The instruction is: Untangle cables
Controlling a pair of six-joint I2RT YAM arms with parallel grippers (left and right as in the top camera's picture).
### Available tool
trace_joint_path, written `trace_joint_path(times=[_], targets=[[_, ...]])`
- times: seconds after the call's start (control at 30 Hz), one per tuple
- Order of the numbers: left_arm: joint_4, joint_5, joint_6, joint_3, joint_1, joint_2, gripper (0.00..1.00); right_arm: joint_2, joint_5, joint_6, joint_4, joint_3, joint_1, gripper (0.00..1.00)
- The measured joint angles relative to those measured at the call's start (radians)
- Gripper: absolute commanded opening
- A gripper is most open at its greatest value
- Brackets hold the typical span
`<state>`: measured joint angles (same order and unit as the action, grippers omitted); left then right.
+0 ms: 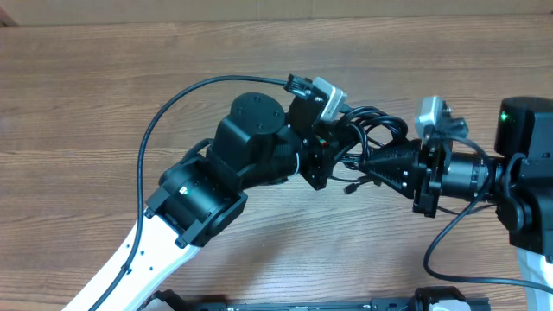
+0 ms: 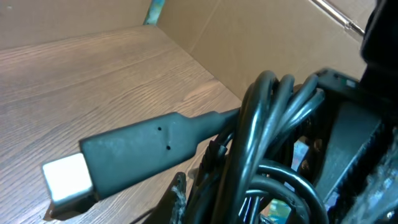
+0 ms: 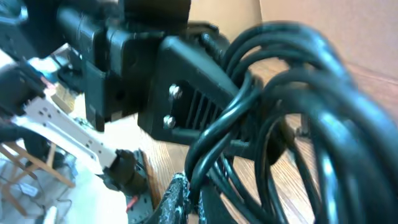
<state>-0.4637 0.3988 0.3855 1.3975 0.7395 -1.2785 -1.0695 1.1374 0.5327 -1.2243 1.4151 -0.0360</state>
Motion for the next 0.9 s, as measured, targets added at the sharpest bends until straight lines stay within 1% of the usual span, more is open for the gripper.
trace_joint_path(times=[0.1,0.17,0.2,0.23,0.27,0.3,0.33,0.43,0.63,0.7,0.73,0.77,0.8,0.83,0.87,0.9], targets=[[-0.002,-0.006,0.000,0.000,0.000,0.000,0.04,0.000,-0.012,0.127,-0.063,0.002,0.001,0.04],[-0.001,-0.022,0.000,0.000,0.000,0.000,0.04,0.000,-0.016,0.163,-0.066,0.002,0.001,0.04],[-0.001,-0.025,0.000,0.000,0.000,0.000,0.04,0.000,-0.017,0.170,-0.067,0.002,0.001,0.15],[-0.001,-0.029,-0.002,0.000,0.000,0.000,0.04,0.000,-0.020,0.173,-0.068,0.002,0.001,0.34],[-0.001,-0.036,-0.008,0.000,0.000,0.000,0.04,0.000,-0.019,0.165,-0.070,0.002,0.001,0.59],[-0.001,-0.048,-0.021,0.000,0.000,0.000,0.04,0.000,-0.018,0.164,-0.070,0.002,0.000,0.62],[-0.002,-0.054,-0.027,0.000,0.000,0.000,0.04,0.001,-0.017,0.149,-0.069,0.002,0.000,0.70],[-0.011,-0.075,-0.080,0.000,0.000,0.000,0.04,0.003,-0.011,0.105,-0.062,0.002,-0.004,0.75],[-0.015,-0.007,-0.150,0.000,-0.002,0.000,0.04,0.008,-0.010,-0.008,0.055,0.002,-0.004,0.76],[-0.015,0.013,-0.154,0.000,-0.003,-0.001,0.04,0.010,-0.013,-0.048,0.077,0.002,-0.004,0.76],[-0.016,0.027,-0.154,0.000,-0.003,-0.001,0.04,0.012,-0.012,-0.065,0.083,0.002,-0.004,0.70],[-0.015,0.034,-0.156,0.000,-0.003,-0.001,0.04,0.012,-0.012,-0.072,0.085,0.002,-0.004,0.58],[-0.016,0.042,-0.157,0.000,-0.003,-0.001,0.04,0.013,-0.013,-0.082,0.086,0.002,-0.004,0.31],[-0.016,0.056,-0.157,0.000,-0.002,-0.001,0.04,0.014,-0.016,-0.088,0.088,0.002,-0.004,0.15],[-0.016,0.063,-0.158,0.000,-0.002,-0.001,0.04,0.014,-0.019,-0.095,0.088,0.002,-0.004,0.04],[-0.016,0.076,-0.158,0.000,-0.002,-0.001,0.04,0.013,-0.024,-0.098,0.087,0.002,-0.003,0.04]])
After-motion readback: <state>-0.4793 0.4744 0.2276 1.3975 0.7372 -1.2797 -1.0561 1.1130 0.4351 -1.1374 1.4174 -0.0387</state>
